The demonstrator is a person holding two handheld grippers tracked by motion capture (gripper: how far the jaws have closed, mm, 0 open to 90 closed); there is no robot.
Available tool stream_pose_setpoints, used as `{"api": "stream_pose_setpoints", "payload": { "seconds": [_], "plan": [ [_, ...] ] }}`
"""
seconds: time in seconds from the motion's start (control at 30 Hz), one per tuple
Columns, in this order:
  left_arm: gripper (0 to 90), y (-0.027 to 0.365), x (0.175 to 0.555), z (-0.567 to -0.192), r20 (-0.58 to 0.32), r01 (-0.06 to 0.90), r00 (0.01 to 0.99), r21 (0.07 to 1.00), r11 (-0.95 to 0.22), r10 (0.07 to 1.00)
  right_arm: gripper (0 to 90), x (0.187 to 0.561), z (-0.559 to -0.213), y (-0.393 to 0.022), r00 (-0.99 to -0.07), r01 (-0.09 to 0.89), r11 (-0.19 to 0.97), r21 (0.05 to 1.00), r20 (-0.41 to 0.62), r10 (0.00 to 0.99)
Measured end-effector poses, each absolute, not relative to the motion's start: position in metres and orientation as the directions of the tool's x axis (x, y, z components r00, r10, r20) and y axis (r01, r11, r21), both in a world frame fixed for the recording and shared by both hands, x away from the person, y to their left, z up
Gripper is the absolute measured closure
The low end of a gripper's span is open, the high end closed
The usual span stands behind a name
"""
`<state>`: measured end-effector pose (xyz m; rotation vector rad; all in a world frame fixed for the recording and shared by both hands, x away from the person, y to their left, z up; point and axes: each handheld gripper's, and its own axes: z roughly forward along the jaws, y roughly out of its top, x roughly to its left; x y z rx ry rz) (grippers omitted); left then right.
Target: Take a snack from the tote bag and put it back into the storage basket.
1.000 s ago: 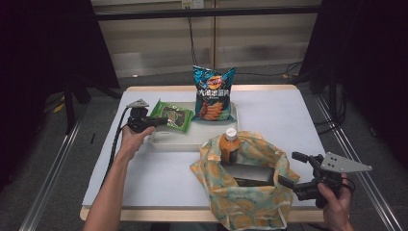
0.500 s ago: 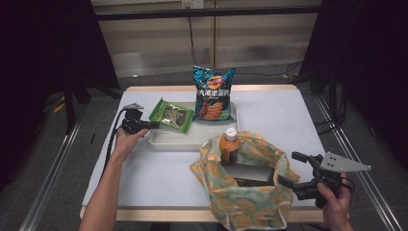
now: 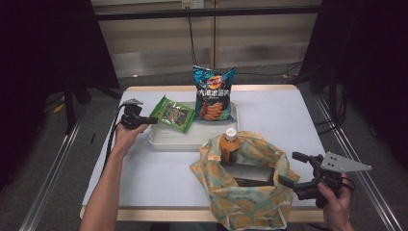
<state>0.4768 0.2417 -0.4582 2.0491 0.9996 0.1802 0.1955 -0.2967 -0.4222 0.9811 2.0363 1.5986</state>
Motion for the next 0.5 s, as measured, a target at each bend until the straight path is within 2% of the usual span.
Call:
{"api": "stream_pose_setpoints", "payload": {
  "seconds": [0.13, 0.5],
  "plan": [
    [90.0, 0.236, 0.477, -0.461, -0.202, 0.590, 0.689, 0.715, -0.376, 0.696, 2.9, 0.196, -0.422, -0.296, -0.691, 0.292, 0.114, 0.950, 0.127, 0.711],
    [90.0, 0.237, 0.491, -0.454, -0.188, 0.606, 0.628, 0.727, -0.323, 0.755, 2.9, 0.196, -0.423, -0.297, -0.690, 0.295, 0.112, 0.949, 0.130, 0.712]
  ]
}}
